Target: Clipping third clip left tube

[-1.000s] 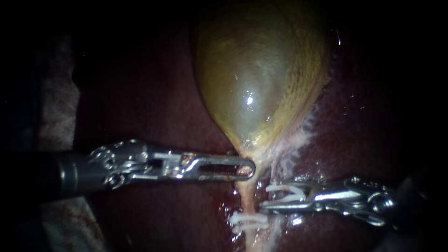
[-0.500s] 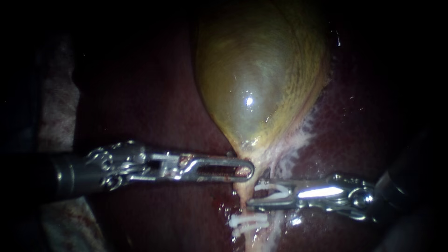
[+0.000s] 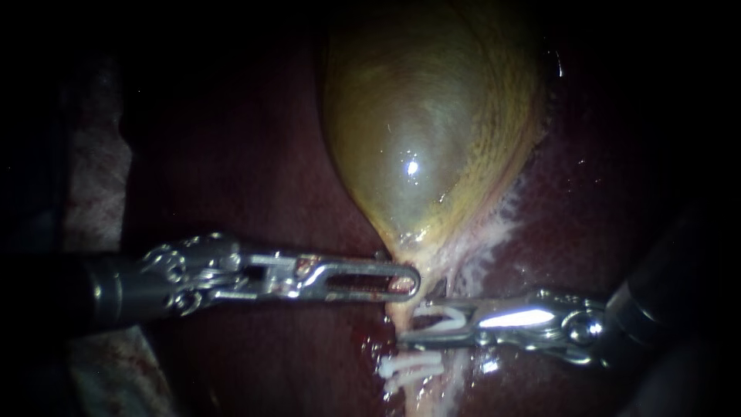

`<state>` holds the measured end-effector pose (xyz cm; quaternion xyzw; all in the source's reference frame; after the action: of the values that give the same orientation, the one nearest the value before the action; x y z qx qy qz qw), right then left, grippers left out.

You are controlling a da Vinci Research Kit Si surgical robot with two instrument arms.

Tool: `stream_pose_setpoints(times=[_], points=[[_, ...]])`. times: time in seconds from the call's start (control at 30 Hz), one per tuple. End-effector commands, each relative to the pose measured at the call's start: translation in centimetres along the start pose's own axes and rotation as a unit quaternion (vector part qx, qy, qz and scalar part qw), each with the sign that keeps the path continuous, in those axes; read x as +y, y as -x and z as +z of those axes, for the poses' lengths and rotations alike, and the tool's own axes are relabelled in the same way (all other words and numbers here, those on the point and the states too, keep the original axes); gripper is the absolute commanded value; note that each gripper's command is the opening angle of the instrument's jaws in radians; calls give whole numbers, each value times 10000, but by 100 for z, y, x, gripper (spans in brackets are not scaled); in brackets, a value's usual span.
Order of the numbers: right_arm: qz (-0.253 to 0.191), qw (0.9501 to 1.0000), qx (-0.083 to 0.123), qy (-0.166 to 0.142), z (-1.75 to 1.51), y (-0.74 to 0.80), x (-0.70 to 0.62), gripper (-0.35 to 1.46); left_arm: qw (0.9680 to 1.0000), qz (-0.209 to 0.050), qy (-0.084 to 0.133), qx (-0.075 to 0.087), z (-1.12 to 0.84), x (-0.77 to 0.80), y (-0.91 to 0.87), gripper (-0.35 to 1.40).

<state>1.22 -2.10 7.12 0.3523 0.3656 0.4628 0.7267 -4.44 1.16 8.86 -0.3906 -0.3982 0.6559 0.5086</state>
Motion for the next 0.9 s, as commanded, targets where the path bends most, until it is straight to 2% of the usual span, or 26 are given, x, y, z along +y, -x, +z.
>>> stream_pose_setpoints(times=[0.03,0.3,0.7,0.9], points=[[0,10000,-20,19,1,-1,1,53,10000,-2,0,1,0,0,0,-35],[23,9999,-72,102,11,-4,2,53,10000,-2,0,1,0,0,0,-35],[2,9999,-94,79,-1,-1,9,53,10000,-3,-1,1,-1,1,1,-35],[11,9999,-97,97,5,-4,8,53,10000,-3,-1,1,-1,1,1,-35]])
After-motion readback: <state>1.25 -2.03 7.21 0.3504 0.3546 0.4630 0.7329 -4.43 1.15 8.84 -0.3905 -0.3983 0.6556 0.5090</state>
